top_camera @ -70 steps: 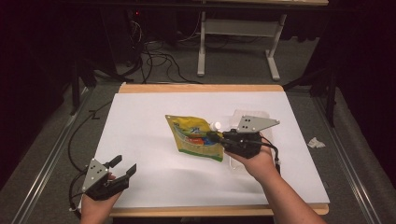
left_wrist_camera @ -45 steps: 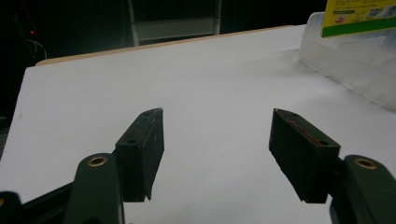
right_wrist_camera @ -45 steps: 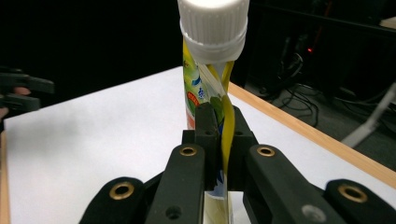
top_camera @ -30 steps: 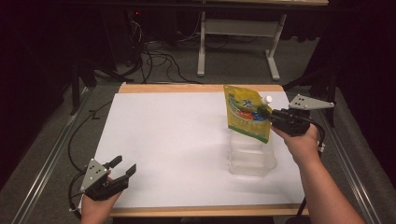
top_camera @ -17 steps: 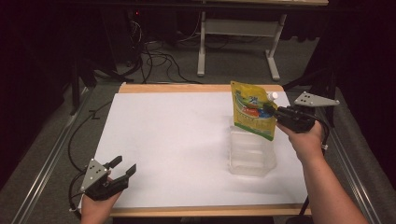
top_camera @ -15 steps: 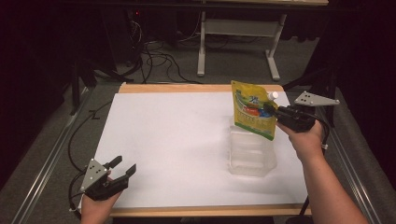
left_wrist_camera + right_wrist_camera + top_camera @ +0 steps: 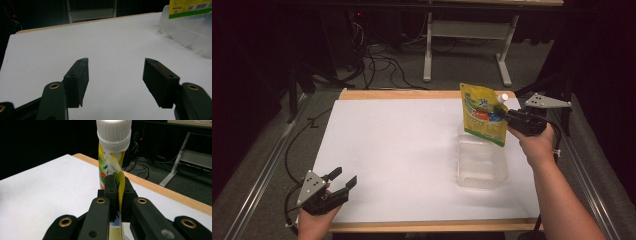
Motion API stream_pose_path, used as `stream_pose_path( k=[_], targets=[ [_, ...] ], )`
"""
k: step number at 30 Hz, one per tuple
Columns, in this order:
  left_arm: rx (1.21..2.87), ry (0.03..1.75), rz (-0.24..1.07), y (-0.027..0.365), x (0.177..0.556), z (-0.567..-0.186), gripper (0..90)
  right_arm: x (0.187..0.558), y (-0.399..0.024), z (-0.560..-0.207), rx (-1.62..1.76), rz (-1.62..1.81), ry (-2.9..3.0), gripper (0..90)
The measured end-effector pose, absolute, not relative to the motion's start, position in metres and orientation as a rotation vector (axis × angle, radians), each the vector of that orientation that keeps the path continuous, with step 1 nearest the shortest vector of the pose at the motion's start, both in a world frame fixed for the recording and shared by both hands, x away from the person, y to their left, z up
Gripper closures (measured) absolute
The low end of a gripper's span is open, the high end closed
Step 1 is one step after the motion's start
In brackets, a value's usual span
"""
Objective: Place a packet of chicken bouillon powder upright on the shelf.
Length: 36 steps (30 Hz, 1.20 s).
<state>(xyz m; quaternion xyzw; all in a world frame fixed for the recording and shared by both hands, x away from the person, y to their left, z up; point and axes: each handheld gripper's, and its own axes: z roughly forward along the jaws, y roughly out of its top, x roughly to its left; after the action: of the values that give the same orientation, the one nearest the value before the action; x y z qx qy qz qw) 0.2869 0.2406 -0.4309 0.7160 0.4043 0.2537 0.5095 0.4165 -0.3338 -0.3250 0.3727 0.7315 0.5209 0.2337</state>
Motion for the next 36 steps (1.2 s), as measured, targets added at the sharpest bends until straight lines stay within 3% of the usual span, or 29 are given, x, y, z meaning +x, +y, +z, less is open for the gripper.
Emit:
stream_pose_path(
  k=[36],
  targets=[
    [1.717,0.982,0.603,0.244,0.287,-0.432,38.9,0.441,-0.323,-0.349,1.027,1.388,2.022,88.6]
  ],
)
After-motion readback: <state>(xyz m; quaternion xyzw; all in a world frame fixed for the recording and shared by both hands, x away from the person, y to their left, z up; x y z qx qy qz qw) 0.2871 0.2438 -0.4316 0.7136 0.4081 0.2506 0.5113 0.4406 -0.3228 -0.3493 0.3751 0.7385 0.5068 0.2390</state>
